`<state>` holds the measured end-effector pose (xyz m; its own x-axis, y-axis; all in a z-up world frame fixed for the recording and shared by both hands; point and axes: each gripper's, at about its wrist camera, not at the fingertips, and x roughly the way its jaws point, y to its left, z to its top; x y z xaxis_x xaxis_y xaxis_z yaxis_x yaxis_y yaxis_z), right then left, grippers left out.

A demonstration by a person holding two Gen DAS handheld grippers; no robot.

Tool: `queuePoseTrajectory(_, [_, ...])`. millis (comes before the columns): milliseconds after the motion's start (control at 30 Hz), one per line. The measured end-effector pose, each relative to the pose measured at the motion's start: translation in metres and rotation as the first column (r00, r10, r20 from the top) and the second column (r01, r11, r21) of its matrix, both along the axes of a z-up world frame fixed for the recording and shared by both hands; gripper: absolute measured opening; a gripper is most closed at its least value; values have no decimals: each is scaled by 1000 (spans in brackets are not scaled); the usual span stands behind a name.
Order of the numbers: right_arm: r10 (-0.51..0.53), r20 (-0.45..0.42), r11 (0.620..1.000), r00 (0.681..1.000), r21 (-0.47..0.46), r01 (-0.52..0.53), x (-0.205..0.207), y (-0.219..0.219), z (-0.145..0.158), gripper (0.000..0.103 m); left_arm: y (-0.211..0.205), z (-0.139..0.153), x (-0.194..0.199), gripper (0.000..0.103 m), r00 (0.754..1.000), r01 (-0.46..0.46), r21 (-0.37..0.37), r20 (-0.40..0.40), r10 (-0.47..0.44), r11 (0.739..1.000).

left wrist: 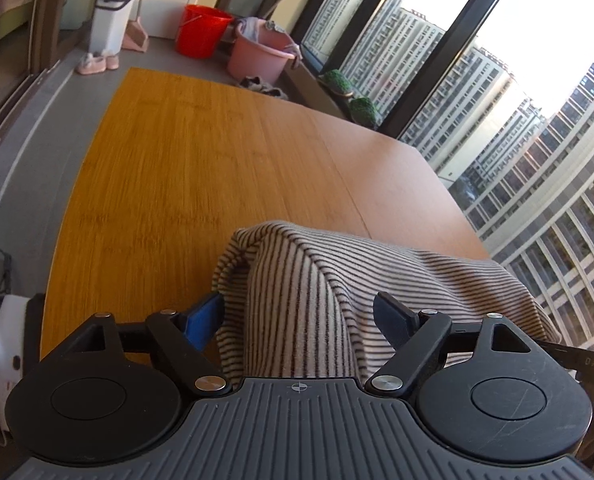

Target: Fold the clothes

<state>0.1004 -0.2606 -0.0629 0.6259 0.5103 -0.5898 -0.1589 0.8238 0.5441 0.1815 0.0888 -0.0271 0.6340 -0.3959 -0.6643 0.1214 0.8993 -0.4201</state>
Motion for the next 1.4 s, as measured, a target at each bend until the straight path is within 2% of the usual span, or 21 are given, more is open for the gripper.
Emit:
queuePoseTrajectory(100, [-34, -7, 996, 999, 78, 34, -2, -15, -3, 37, 0, 2, -2, 86, 1000, 20, -9, 8, -20, 1000])
queuePoseTrajectory(167, [-18, -4, 996, 1000, 91, 18, 0, -14, -2, 59, -1, 3, -2, 85, 999, 38, -26, 11, -38, 999])
queuePoseTrajectory(267, [34, -36, 995, 999, 97, -31, 4, -5, -12, 61, -7, -1, 1, 85, 998, 59, -38, -7, -60, 998])
queuePoseTrajectory(300, [43, -20, 996, 999, 85, -41, 5, 0, -14, 61, -10, -4, 2, 85, 998, 60, -33, -16, -61, 998])
queuePoseTrajectory(333, [52, -5, 996, 999, 72, -52, 5, 5, -15, 58, -13, -7, 3, 83, 998, 62, -28, -25, -62, 998])
queuePoseTrajectory(367, [61, 6, 996, 998, 60, -61, 9, 7, -14, 40, -14, -8, 5, 76, 998, 56, -23, -33, -57, 998])
queuePoseTrajectory(433, [76, 26, 996, 997, 39, -77, 17, 12, -12, 26, -13, -6, 6, 69, 999, 37, -18, -31, -38, 999])
queuePoseTrajectory(467, [76, 33, 996, 997, 38, -77, 21, 10, -9, 21, -13, -4, 7, 60, 999, 27, -16, -28, -28, 999])
queuePoseTrajectory(500, [73, 44, 996, 996, 38, -75, 24, 8, -5, 21, -14, -3, 2, 49, 999, 40, -17, -29, -41, 999])
queuePoseTrajectory(567, [78, 93, 996, 993, 38, -82, 19, 1, 9, 19, -19, -1, -12, 45, 996, 83, -23, -32, -83, 996])
queuePoseTrajectory(667, [88, 153, 994, 984, 45, -96, 2, -10, 29, 19, -26, 2, -34, 44, 988, 146, -31, -37, -147, 989])
queuePoseTrajectory(733, [91, 157, 993, 983, 58, -101, -14, -20, 33, 19, -31, 4, -48, 44, 981, 188, -36, -40, -189, 982])
queuePoseTrajectory(833, [100, 110, 991, 989, 80, -109, -38, -36, 24, 19, -38, 7, -70, 46, 967, 250, -45, -44, -252, 967])
queuePoseTrajectory(867, [100, 81, 991, 992, 85, -106, -45, -42, 17, 20, -40, 8, -77, 52, 961, 270, -48, -45, -273, 962])
queuePoseTrajectory(933, [74, 11, 995, 997, 65, -75, -56, -46, -4, 21, -41, -1, -75, 56, 962, 259, -59, -70, -263, 964])
queuePoseTrajectory(1033, [26, -22, 993, 999, 113, -24, -63, -52, -23, 23, -41, -17, -67, 56, 965, 229, -76, -112, -237, 970])
queuePoseTrajectory(1100, [14, -4, 996, 1000, 92, -13, -61, -48, -22, 23, -45, -18, -59, 57, 969, 218, -61, -106, -224, 974])
queuePoseTrajectory(1233, [20, 70, 1000, 997, 11, -21, -43, -30, -20, 23, -48, -19, -41, 59, 977, 210, 23, -37, -209, 977])
queuePoseTrajectory(1400, [40, 90, 998, 995, -60, -35, 7, -10, -15, 23, -34, -21, 1, 59, 990, 138, 37, -9, -138, 990])
